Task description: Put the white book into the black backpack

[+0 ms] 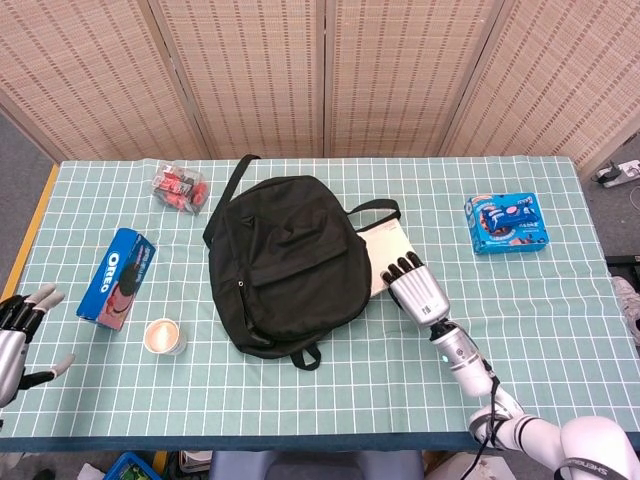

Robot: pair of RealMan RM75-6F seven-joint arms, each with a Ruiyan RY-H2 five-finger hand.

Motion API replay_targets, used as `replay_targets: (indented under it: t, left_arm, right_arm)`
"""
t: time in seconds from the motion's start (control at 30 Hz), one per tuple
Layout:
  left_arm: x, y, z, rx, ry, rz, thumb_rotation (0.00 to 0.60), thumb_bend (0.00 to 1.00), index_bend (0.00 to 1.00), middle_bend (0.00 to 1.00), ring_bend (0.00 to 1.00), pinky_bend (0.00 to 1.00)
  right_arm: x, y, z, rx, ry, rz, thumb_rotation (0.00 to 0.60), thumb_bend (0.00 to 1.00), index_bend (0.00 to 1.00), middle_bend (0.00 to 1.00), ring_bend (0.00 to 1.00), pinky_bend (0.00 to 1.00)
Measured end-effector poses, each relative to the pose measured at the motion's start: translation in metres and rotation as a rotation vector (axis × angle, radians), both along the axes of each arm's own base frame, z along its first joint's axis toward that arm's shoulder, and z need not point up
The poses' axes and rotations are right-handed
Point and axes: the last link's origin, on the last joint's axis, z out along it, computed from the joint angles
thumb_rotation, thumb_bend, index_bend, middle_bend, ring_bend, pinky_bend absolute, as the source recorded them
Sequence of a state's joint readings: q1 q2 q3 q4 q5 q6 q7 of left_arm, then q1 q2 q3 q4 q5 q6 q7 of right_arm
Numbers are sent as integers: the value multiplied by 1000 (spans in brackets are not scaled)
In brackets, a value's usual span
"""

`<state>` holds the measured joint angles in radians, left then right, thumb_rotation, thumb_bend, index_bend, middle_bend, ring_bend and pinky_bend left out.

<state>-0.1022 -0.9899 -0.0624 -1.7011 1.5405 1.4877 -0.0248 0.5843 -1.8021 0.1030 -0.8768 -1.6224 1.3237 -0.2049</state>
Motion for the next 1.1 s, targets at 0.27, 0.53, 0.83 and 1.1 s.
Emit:
replay_targets:
  t: [0.27, 0.53, 0.83, 1.1]
  left_arm:
    - [13, 24, -4, -44, 20, -52, 600, 188, 208, 135, 147, 101]
    - [35, 48, -12, -105, 26, -113, 600, 188, 219, 135, 147, 101]
    - [61, 80, -35, -231, 1, -168, 600, 188, 247, 135, 147, 101]
    - [93, 103, -74, -359, 24, -252, 600, 188, 261, 135, 148, 101]
  right_arm:
    - [4, 3, 35, -91, -67, 64, 600, 524, 836, 582, 418, 331]
    - [7, 11, 76, -190, -80, 163, 600, 524, 849, 593, 430, 331]
    - [4, 20, 108, -252, -68, 208, 600, 525, 852, 600, 437, 331]
    - [1, 26, 141, -321, -77, 214, 600, 524, 852, 602, 441, 331]
